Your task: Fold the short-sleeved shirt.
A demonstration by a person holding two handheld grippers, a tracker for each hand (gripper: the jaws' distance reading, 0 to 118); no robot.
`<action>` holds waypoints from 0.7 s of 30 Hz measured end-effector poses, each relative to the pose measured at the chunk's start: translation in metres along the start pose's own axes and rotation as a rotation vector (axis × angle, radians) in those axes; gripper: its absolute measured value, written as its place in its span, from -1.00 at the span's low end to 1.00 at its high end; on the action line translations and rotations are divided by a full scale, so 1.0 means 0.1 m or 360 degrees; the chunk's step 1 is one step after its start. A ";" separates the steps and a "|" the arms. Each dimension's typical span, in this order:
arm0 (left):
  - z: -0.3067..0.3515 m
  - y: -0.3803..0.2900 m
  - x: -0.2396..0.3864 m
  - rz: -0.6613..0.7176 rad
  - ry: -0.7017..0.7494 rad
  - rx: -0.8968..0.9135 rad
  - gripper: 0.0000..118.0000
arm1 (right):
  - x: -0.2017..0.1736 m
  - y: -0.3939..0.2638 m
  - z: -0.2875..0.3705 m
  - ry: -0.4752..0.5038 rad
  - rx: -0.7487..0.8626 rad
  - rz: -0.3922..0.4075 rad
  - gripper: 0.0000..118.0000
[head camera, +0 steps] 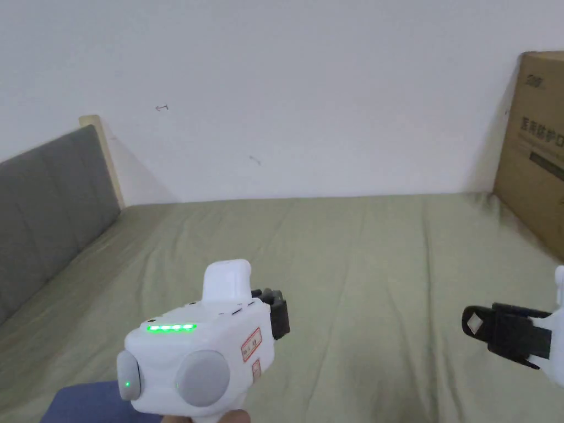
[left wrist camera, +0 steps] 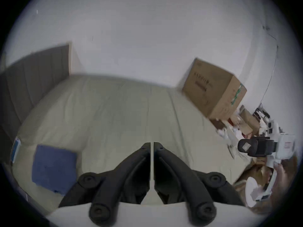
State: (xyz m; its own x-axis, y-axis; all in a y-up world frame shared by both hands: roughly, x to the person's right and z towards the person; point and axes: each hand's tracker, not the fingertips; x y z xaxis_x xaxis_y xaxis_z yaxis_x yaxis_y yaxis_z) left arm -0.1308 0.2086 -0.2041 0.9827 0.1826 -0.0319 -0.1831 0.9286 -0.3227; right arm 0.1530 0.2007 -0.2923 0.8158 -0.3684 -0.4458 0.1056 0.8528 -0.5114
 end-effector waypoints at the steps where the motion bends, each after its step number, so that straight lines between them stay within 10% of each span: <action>1: 0.13 0.00 0.18 -0.0052 0.0026 0.0123 -0.95 | -0.06 0.02 0.06 -0.0064 0.0119 0.0079 -1.00; 8: 0.06 -0.07 -0.07 -0.0268 0.0300 0.0607 -0.95 | -0.37 -0.04 0.20 -0.0384 0.0641 0.0462 -1.00; 13: 0.14 -0.09 -0.02 -0.0245 0.0369 0.0635 -0.93 | -0.47 -0.09 0.18 -0.0434 0.0710 0.0481 -0.96; 15: 0.13 -0.12 -0.08 -0.0227 0.0378 0.0636 -0.49 | -0.48 -0.11 0.16 -0.0452 0.0712 0.0479 -0.53; 18: 0.13 -0.10 -0.14 -0.0213 0.0373 0.0615 0.75 | -0.48 -0.13 0.13 -0.0466 0.0681 0.0464 0.60; 21: 0.17 -0.12 -0.18 -0.0233 0.0389 0.0641 0.92 | -0.49 -0.17 0.13 -0.0478 0.0681 0.0457 0.91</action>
State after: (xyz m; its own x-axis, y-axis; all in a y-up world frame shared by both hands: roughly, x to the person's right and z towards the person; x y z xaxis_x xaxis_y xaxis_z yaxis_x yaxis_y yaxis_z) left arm -0.1465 0.1999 -0.1838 0.9682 0.0047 -0.2501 0.0078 0.9988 0.0492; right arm 0.1189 0.2086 -0.2521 0.9641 -0.0331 -0.2635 0.0256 0.9992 -0.0318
